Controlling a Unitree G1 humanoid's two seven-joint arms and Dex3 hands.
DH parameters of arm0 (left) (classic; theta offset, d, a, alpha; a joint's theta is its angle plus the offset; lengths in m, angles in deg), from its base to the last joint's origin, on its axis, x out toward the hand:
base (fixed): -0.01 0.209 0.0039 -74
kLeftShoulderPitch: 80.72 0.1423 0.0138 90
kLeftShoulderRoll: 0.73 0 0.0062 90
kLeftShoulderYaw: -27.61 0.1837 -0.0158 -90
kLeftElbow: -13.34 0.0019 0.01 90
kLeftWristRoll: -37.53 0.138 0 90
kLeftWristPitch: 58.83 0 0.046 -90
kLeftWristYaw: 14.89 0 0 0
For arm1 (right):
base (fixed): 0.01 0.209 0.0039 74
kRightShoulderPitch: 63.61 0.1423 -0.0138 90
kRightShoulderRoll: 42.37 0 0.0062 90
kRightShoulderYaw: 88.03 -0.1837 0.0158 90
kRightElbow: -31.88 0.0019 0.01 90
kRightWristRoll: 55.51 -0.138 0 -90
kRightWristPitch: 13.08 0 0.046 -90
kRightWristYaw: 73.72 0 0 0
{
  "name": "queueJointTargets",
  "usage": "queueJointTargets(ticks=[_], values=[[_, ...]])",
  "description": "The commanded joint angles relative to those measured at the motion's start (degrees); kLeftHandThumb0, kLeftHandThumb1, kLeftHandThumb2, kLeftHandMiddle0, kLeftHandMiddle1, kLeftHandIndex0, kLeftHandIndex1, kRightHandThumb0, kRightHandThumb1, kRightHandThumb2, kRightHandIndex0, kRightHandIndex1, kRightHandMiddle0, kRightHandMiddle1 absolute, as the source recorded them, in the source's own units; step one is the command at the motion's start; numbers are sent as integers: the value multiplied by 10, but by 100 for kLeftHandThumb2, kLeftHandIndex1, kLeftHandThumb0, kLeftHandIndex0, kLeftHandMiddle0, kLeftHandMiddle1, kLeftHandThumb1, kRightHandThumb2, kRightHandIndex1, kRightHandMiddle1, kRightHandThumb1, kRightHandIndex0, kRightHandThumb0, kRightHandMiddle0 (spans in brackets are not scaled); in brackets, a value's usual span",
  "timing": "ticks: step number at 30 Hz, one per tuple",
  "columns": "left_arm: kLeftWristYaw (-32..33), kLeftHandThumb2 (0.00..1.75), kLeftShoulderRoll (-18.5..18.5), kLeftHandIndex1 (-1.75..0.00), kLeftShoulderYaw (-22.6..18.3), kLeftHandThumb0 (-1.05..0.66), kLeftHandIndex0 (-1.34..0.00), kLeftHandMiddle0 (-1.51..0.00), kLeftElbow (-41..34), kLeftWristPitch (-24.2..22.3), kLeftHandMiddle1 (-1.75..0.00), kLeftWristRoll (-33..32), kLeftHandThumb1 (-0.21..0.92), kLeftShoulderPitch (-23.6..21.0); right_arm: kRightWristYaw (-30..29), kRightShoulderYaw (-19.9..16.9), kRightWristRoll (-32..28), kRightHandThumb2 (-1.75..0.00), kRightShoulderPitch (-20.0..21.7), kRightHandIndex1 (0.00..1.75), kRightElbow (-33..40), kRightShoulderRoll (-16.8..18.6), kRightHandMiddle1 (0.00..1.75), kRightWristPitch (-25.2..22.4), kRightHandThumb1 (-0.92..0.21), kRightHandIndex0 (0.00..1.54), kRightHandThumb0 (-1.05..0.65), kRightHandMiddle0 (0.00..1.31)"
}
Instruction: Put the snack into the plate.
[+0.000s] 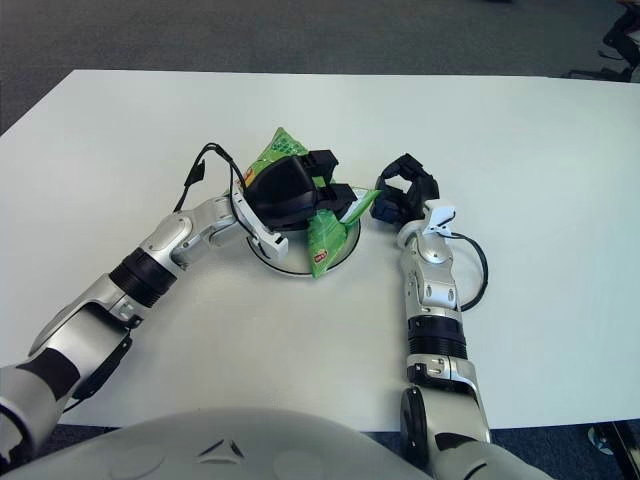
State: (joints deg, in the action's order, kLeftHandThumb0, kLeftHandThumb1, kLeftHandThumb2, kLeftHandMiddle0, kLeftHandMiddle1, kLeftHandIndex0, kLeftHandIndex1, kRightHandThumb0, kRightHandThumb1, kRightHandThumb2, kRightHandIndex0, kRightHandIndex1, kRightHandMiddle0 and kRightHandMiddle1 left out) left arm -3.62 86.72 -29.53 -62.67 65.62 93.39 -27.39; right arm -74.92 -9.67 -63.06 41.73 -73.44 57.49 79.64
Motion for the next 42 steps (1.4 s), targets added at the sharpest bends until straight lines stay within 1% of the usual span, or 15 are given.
queueJointTargets(ticks=[1, 10, 14, 17, 18, 20, 23, 28, 29, 31, 33, 35, 36, 40, 42], values=[[-10, 158, 7, -175, 8, 56, -97, -79, 8, -6, -175, 0, 10, 10, 3, -1, 0, -142, -38, 175, -34, 10, 175, 2, -23, 131, -52, 69], [-110, 158, 5, -175, 11, 56, -97, -79, 20, -1, -175, -96, 10, 15, 13, -3, -5, -143, -37, 175, -37, 9, 175, 8, -23, 132, -52, 69], [-176, 152, 12, -175, 14, 53, -89, -74, 15, -2, -175, -149, 15, 19, 26, -4, -11, -143, -37, 175, -37, 6, 175, 5, -23, 133, -52, 69], [-226, 155, 16, -173, 16, 17, -67, -77, 10, -9, -173, -183, 11, 19, 32, -6, -14, -143, -36, 175, -39, 6, 175, 2, -23, 133, -52, 69], [-256, 152, 20, -173, 16, 14, -64, -73, 3, -17, -173, -203, 14, 18, 33, -7, -14, -142, -35, 175, -40, 5, 175, 1, -23, 133, -52, 69], [-303, 138, 26, -174, 14, 6, -53, -57, -10, -32, -174, -234, 27, 16, 35, -9, -15, -141, -34, 175, -41, 5, 175, 0, -24, 133, -51, 68], [-429, 119, 55, -174, 11, 2, -41, -43, -63, -90, -174, -299, 43, -9, 38, -11, -17, -141, -33, 175, -42, 4, 175, -1, -24, 133, -51, 67], [-489, 99, 62, -175, 14, 0, -29, -31, -70, -121, -175, -326, 60, -14, 40, -11, -16, -139, -33, 175, -42, 3, 175, -1, -26, 133, -50, 66], [-501, 95, 68, -163, 8, 14, -18, -33, -74, -127, -174, -340, 61, -10, 41, -11, -16, -138, -33, 175, -42, 3, 175, -1, -26, 133, -50, 66], [-527, 85, 80, -145, -3, 25, -9, -33, -86, -144, -172, -367, 67, -3, 43, -11, -16, -138, -33, 175, -43, 3, 175, 0, -27, 133, -50, 66], [-553, 101, 85, -128, -8, -6, -4, -13, -97, -166, -166, -389, 42, -1, 45, -12, -17, -137, -33, 175, -44, 3, 175, 1, -27, 133, -50, 65], [-573, 108, 85, -117, -9, -19, -2, -7, -102, -183, -151, -404, 31, -3, 46, -13, -17, -137, -32, 175, -46, 3, 175, 2, -27, 133, -50, 65], [-580, 109, 85, -110, -10, -25, -1, -4, -104, -188, -136, -410, 26, -4, 47, -14, -17, -137, -32, 175, -47, 3, 175, 3, -27, 133, -50, 65], [-607, 106, 95, -93, -23, -39, 0, -1, -110, -186, -102, -439, 22, -17, 39, -13, -11, -137, -32, 175, -48, 5, 175, 8, -27, 132, -50, 65], [-615, 101, 97, -79, -28, -49, 0, 0, -110, -182, -71, -447, 25, -22, 37, -12, -8, -137, -32, 175, -47, 5, 175, 9, -27, 132, -50, 65]])
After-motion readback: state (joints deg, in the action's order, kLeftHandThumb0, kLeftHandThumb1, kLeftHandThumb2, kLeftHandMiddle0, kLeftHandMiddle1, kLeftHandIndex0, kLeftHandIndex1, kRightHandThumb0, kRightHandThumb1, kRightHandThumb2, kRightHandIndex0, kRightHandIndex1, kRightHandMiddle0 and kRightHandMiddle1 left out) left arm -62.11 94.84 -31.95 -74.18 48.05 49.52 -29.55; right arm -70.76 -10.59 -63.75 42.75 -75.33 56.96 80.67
